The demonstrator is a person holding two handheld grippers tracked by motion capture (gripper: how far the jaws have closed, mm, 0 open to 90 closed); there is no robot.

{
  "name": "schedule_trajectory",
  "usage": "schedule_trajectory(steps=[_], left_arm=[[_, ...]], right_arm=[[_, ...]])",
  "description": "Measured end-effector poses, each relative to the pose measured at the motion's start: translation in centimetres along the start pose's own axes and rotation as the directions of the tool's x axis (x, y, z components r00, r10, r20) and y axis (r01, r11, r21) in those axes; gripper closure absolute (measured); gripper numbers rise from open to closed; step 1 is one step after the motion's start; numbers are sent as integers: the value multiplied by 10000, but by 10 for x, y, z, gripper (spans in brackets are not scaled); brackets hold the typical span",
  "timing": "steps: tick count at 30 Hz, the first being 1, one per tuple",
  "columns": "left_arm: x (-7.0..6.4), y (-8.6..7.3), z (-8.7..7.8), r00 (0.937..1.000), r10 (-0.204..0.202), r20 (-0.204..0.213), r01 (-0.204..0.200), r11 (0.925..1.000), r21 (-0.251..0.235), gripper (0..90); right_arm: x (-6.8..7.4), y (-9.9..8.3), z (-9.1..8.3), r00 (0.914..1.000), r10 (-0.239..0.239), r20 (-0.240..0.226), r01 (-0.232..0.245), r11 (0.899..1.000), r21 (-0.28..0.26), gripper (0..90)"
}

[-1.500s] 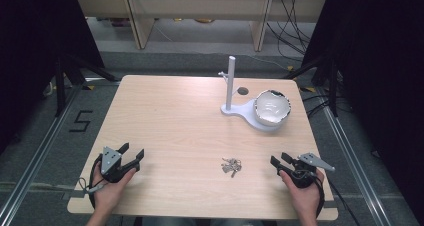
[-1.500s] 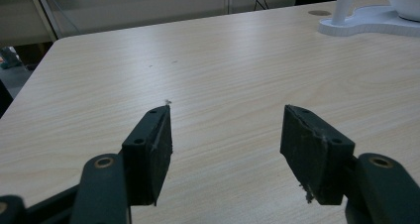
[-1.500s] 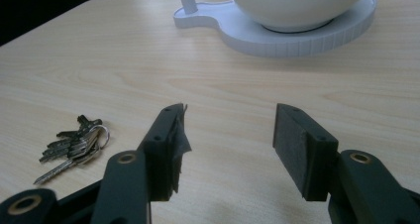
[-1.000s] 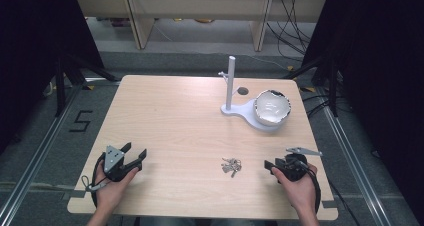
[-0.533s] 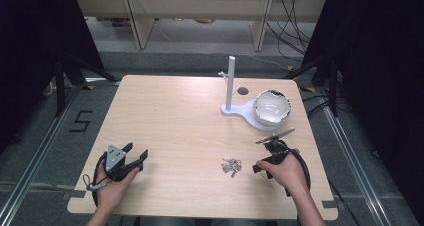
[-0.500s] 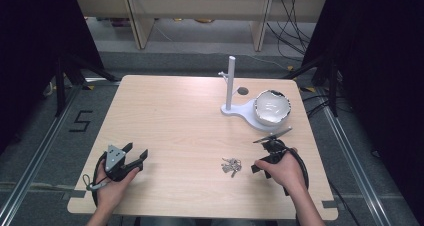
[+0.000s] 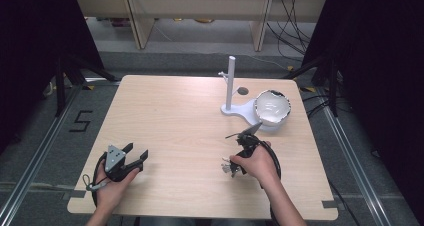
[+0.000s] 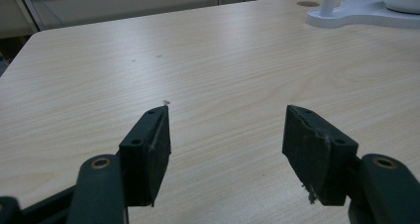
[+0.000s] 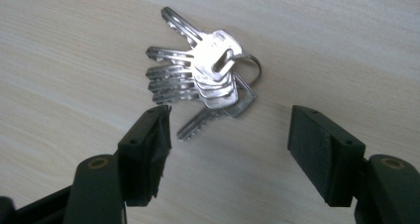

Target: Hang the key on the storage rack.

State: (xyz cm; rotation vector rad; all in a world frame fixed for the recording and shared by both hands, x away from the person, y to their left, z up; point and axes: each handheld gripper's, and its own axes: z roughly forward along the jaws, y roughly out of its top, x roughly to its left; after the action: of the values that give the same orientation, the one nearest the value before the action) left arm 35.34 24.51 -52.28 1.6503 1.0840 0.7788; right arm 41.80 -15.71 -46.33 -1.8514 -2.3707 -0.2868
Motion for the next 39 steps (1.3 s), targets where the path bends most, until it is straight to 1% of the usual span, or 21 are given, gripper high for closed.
schedule_trajectory(steps=[3,4,7,10,11,13,14,16,18,19,22,23,24,25,26,27,28,29,30,36,39], left_arm=[[-1,0,0,10000,13,-3,-13,10000,-25,350],[-1,0,0,10000,26,5,-26,10000,-16,350],[-1,0,0,10000,37,-2,-37,10000,9,350],[-1,0,0,10000,26,0,-26,10000,2,350],[-2,0,0,10000,16,5,-16,10000,14,350],[-1,0,0,10000,6,13,-6,10000,11,350],[-1,0,1,10000,14,66,-13,10000,-49,351],[-1,0,1,10000,7,54,-6,10000,-49,351],[-1,0,1,10000,49,78,-48,10000,-60,351],[-2,0,1,10000,45,77,-44,10000,-56,351],[-2,0,1,10000,27,85,-27,10000,-91,351],[-2,0,1,10000,21,88,-20,10000,-87,351],[-2,-1,1,10000,21,93,-21,10000,-88,351],[-2,-1,1,10000,21,93,-21,10000,-88,351],[-2,0,1,9999,27,100,-26,10000,-82,351],[-2,0,1,9999,25,108,-24,10000,-75,351],[-2,0,1,9999,23,110,-22,10000,-72,351],[-2,0,1,9999,23,110,-22,10000,-72,351],[-2,0,1,9999,31,119,-30,10000,-43,351],[-2,0,1,9999,18,138,-17,10000,-41,351],[-2,0,1,9999,38,148,-38,10000,-30,352]], right_arm=[[6,4,2,9996,261,141,-263,9996,139,335],[7,5,3,9993,309,190,-310,9995,28,334],[11,7,5,9994,319,125,-323,9990,313,332],[15,7,9,9989,367,278,-372,9992,165,310],[16,9,11,9991,319,266,-329,9987,387,310],[20,8,14,9985,441,318,-449,9987,236,310],[20,9,14,9989,359,303,-373,9982,464,309],[21,9,15,9988,383,300,-397,9980,498,307],[25,9,17,9969,441,649,-469,9981,410,303],[25,9,18,9964,480,697,-504,9982,330,302],[26,10,17,9954,512,816,-558,9970,541,297],[27,10,19,9933,605,989,-639,9975,315,282],[28,10,20,9924,640,1056,-683,9970,372,273],[28,10,20,9924,640,1056,-683,9970,372,273],[28,11,19,9927,588,1052,-654,9960,614,271],[29,11,21,9915,539,1187,-610,9965,567,267],[28,11,23,9923,176,1228,-214,9993,295,262],[28,11,23,9923,176,1228,-214,9993,295,262],[32,12,23,9910,602,1199,-685,9955,658,257],[36,14,25,9879,533,1456,-636,9957,671,254],[38,16,25,9866,706,1474,-828,9935,783,254]])
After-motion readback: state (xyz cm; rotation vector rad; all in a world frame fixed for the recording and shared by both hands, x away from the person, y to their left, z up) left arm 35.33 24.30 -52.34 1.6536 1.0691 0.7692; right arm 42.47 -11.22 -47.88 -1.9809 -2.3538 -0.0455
